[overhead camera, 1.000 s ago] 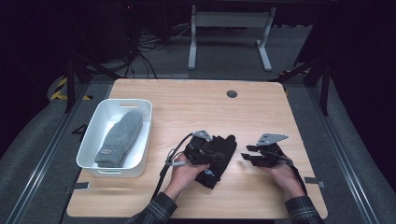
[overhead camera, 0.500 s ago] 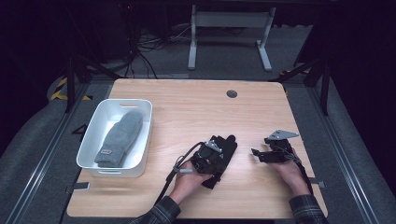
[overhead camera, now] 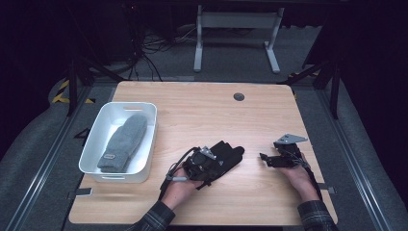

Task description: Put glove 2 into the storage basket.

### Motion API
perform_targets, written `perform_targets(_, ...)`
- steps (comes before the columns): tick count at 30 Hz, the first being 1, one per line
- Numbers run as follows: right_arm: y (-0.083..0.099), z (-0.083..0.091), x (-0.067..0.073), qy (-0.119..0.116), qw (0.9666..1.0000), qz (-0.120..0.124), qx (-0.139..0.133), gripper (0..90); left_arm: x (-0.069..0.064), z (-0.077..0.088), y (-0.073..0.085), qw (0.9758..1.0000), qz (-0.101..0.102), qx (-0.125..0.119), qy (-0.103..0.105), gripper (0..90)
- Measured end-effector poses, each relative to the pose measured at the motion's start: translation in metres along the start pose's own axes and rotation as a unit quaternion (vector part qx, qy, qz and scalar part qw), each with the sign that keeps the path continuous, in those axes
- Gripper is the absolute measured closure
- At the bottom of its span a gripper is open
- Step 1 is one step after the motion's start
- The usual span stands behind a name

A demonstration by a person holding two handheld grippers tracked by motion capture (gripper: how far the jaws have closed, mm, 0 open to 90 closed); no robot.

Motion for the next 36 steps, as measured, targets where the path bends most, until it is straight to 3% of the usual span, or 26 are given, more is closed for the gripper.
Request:
perform_targets(6,0.0,-0.002,-0.001,0.0,1.0,-0.006,-0.003,20.1,0.003,0.007,0.005,1.0,-0.001,-0.007,0.003,89.5)
perform_targets(9,0.001,-0.003,-0.001,-0.005,0.9998,-0.017,-0.004,17.4,0.002,0.009,0.002,0.9999,-0.013,-0.008,-0.001,78.9)
perform_targets(11,0.001,-0.003,-0.001,-0.004,0.9998,-0.018,-0.004,17.3,0.003,0.013,-0.002,0.9994,-0.031,-0.006,-0.017,70.0)
perform_targets(14,0.001,-0.003,-0.001,-0.003,0.9998,-0.018,-0.004,16.8,0.006,0.016,-0.006,0.999,-0.038,-0.009,-0.02,55.4)
perform_targets(17,0.001,-0.003,-0.001,-0.002,0.9998,-0.018,-0.003,16.6,0.012,0.018,-0.01,0.998,-0.057,-0.008,-0.028,42.7)
perform_targets(19,0.001,-0.003,-0.001,-0.001,0.9998,-0.018,-0.003,16.5,0.014,0.018,-0.012,0.9979,-0.058,-0.01,-0.028,36.3)
perform_targets(22,0.001,-0.003,-0.001,-0.001,0.9998,-0.02,-0.004,16.5,0.026,0.019,-0.017,0.996,-0.078,-0.01,-0.044,29.2)
perform_targets(25,0.001,-0.003,-0.001,-0.001,0.9998,-0.02,-0.004,16.5,0.031,0.017,-0.018,0.9962,-0.078,-0.011,-0.038,26.5)
perform_targets(29,0.001,-0.003,-0.001,-0.001,0.9998,-0.02,-0.004,16.4,0.04,0.01,-0.023,0.995,-0.088,-0.007,-0.046,19.4)
perform_targets(36,0.001,-0.003,-0.001,-0.001,0.9998,-0.02,-0.004,16.5,0.044,-0.005,-0.027,0.9948,-0.09,-0.002,-0.048,16.3)
Point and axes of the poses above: each handheld gripper's, and its own axes: z roughly backward along the jaws, y roughly out of its underside, x roughly to its left, the point moved 7 cm from there along -z, roughly forward along the jaws, and after that the axes turned 8 degrees about -z, right-handed, at the moved point
